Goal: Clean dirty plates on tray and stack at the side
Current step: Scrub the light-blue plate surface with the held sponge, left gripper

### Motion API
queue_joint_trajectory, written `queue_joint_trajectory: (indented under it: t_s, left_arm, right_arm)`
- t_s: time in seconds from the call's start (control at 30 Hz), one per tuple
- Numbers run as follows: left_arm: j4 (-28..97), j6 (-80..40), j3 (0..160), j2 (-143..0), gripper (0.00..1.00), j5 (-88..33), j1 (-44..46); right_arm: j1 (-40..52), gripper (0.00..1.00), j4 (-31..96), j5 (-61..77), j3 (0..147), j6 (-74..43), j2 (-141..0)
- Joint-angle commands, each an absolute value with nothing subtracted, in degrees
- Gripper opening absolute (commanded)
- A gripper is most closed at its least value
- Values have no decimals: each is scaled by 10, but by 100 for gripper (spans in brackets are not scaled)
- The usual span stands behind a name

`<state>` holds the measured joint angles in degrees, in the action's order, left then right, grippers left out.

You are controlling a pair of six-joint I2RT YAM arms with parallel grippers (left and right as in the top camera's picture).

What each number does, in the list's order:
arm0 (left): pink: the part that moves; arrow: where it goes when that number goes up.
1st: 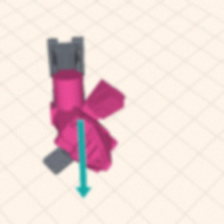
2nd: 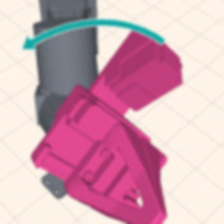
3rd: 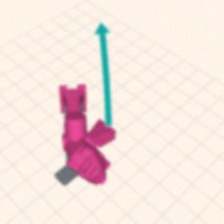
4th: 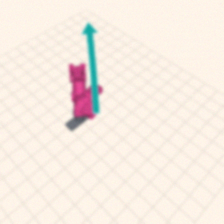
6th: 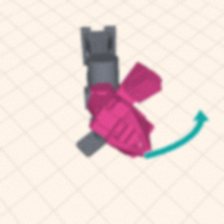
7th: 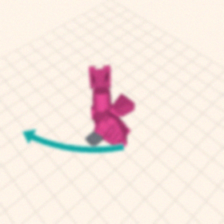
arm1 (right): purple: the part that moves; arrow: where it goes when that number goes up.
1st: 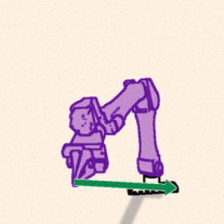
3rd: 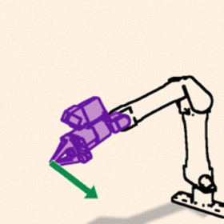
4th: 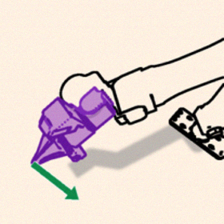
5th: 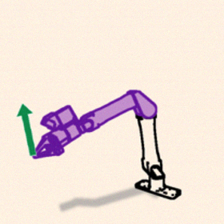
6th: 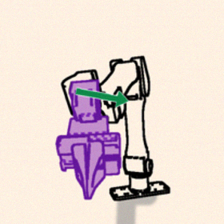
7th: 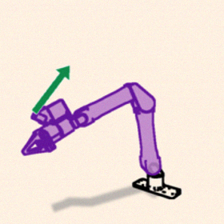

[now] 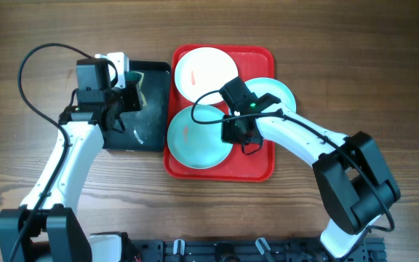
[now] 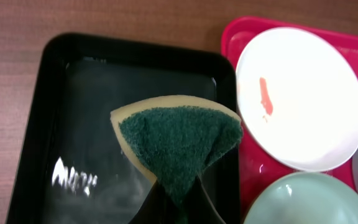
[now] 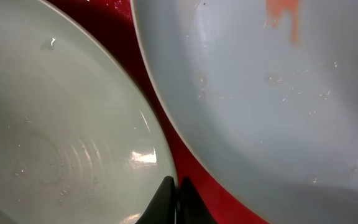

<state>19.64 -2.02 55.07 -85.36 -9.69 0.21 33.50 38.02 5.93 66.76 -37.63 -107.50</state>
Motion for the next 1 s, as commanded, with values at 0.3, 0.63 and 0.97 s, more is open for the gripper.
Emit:
queue_joint_trajectory:
  t_s: [0.3, 0.63, 0.97]
  left_arm:
    - [263, -34, 613, -868, 4, -107, 14]
    - [351, -83, 630, -875, 4, -111, 113]
    - [298, -145, 557, -894, 4, -111, 175]
  right_arm:
    - [337, 4, 373, 43, 661, -376, -1085]
    - [337, 4, 373, 43, 661, -375, -1085]
    - [337, 5, 373, 43, 661, -375, -1085]
